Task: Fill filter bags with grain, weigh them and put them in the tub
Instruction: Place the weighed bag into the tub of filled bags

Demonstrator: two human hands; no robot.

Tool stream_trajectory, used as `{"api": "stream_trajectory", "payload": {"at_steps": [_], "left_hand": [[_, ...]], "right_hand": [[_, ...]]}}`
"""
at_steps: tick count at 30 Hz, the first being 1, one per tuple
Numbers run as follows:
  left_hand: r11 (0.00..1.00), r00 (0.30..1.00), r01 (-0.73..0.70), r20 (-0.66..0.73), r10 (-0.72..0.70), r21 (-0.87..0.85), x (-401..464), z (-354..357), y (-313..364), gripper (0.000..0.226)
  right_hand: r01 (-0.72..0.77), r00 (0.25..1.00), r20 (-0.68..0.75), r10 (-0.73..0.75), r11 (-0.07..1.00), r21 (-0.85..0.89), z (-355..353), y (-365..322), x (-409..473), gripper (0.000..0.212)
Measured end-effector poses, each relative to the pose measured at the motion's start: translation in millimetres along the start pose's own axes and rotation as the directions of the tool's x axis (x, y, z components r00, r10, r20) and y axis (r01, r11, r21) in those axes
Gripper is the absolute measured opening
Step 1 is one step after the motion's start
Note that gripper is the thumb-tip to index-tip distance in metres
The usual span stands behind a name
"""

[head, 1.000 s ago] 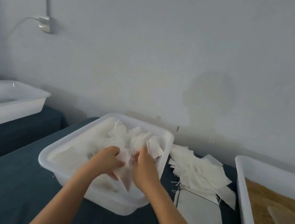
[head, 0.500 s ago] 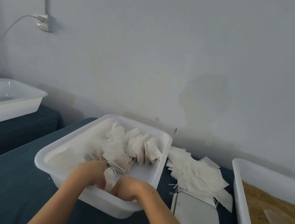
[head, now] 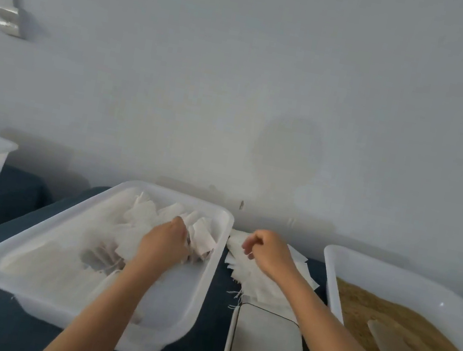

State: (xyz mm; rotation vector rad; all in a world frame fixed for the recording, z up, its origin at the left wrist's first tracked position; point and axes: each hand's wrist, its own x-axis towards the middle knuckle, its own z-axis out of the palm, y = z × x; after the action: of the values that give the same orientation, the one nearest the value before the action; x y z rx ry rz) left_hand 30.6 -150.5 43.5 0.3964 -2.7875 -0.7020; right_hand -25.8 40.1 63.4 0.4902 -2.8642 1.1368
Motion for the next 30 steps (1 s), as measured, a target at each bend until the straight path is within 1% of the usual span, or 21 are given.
{"api": "stream_trajectory", "payload": {"at_steps": [3, 5, 8, 9, 10, 11, 12, 13, 15, 17, 21, 24, 27, 29, 30], "left_hand": [[1.0, 1.0, -0.018, 0.025, 0.017, 0.01, 8, 12, 13, 0.022], [0.999, 0.999, -0.036, 0.014, 0.036, 0.013, 11, 20, 16, 0.02], [0.999, 0.998, -0.052, -0.037, 0.052, 0.002, 13, 30, 14, 0.016], [0.999, 0.998, -0.05, -0.041, 0.05, 0.0, 14, 32, 13, 0.014], [0.999, 0.998, -0.046, -0.044, 0.046, -0.005, 15, 35, 10, 0.011], [0.999, 0.998, -0.041, -0.045, 0.04, -0.01, 16, 37, 8, 0.007], [0.999, 0.998, -0.038, -0.046, 0.037, -0.011, 17, 39, 6, 0.004], [0.999, 0.998, -0.038, -0.048, 0.038, -0.006, 17, 41, 4, 0.004], [0.999, 0.998, -0.046, -0.049, 0.046, 0.009, 18, 44, 2, 0.006], [0.999, 0.998, -0.05, -0.044, 0.051, 0.013, 19, 46, 2, 0.005], [0.998, 0.997, -0.065, -0.04, 0.066, 0.026, 18, 48, 4, 0.005], [0.998, 0.997, -0.062, -0.053, 0.063, 0.018, 16, 48, 5, 0.005], [0.998, 0.995, -0.06, -0.082, 0.059, -0.007, 14, 44, 9, 0.004], [0.994, 0.987, -0.107, -0.123, 0.103, -0.032, 11, 40, 19, 0.009], [0.987, 0.978, -0.153, -0.147, 0.145, -0.046, 9, 39, 27, 0.009]], "right_hand": [[-0.156, 0.98, -0.135, 0.149, 0.987, -0.04, -8, 47, 19, 0.026], [-0.246, 0.955, -0.189, 0.228, 0.966, -0.077, -8, 71, 29, 0.023], [-0.359, 0.928, -0.171, 0.331, 0.919, -0.166, -3, 90, 40, 0.026], [-0.382, 0.922, -0.15, 0.358, 0.904, -0.192, -1, 92, 41, 0.017], [-0.399, 0.916, -0.127, 0.38, 0.892, -0.212, 1, 95, 43, 0.017], [-0.419, 0.908, -0.113, 0.403, 0.878, -0.23, 3, 97, 45, 0.033], [-0.434, 0.901, -0.101, 0.423, 0.866, -0.248, 4, 99, 47, 0.045], [-0.445, 0.895, -0.097, 0.435, 0.857, -0.261, 5, 101, 47, 0.05], [-0.459, 0.887, -0.096, 0.452, 0.837, -0.299, 8, 105, 48, 0.053], [-0.446, 0.893, -0.096, 0.44, 0.834, -0.324, 11, 108, 49, 0.05], [-0.376, 0.924, -0.103, 0.369, 0.822, -0.427, 12, 109, 47, 0.034], [-0.351, 0.936, -0.155, 0.316, 0.811, -0.467, 4, 108, 47, 0.028], [-0.288, 0.952, -0.229, 0.203, 0.847, -0.447, -22, 97, 40, 0.017], [-0.226, 0.951, -0.288, 0.112, 0.887, -0.403, -47, 90, 32, 0.029], [-0.194, 0.943, -0.324, 0.072, 0.911, -0.363, -61, 89, 27, 0.032]]}}
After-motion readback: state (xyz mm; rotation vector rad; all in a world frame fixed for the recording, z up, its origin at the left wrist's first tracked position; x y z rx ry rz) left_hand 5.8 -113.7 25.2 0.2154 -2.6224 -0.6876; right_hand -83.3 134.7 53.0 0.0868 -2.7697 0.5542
